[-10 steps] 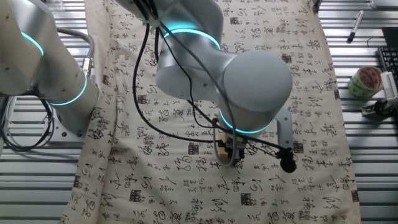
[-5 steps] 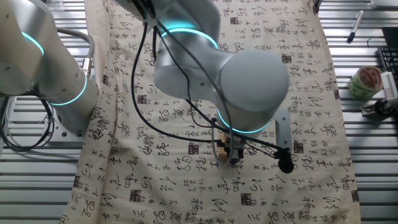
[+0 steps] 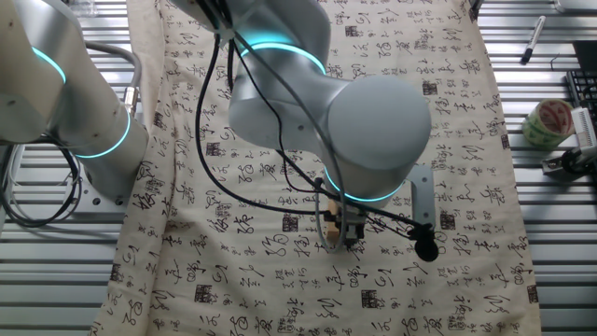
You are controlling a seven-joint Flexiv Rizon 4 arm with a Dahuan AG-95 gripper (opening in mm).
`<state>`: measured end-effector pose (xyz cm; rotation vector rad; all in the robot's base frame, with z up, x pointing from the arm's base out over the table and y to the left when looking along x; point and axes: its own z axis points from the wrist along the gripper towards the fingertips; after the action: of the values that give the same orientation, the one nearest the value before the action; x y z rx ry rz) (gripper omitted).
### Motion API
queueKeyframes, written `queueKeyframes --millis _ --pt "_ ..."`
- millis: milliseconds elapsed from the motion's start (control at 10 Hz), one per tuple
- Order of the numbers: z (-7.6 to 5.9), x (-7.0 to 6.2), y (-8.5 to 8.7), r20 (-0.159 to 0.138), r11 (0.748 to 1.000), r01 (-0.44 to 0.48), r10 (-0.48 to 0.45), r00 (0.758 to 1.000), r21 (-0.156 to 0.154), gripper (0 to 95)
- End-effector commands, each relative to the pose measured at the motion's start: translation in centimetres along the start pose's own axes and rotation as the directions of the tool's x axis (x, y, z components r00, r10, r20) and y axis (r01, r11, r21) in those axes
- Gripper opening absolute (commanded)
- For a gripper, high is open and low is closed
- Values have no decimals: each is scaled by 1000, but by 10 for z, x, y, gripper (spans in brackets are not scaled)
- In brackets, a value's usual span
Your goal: Hold a small block with the gripper and sweep it from left to right on the table
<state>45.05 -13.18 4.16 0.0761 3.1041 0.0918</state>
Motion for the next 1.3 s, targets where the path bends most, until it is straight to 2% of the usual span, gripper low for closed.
queueKeyframes --millis 100,200,400,600,700,900,1000,1200,1300 --pt "1 0 -1 -2 1000 -3 3 1000 11 0" --pt "1 0 -1 -5 1000 -9 9 1000 -4 0" --pt "1 0 -1 5 1000 -3 3 1000 11 0" --pt "1 0 0 2 1000 -6 6 1000 7 0" --pt "1 0 0 -2 1000 -15 15 1000 -16 0" --pt "1 -1 0 7 1000 -12 12 1000 -12 0" --pt "1 -1 0 3 1000 -6 6 1000 8 0" --pt "1 -1 0 -7 1000 -9 9 1000 4 0" --pt "1 -1 0 0 1000 -9 9 1000 1 0"
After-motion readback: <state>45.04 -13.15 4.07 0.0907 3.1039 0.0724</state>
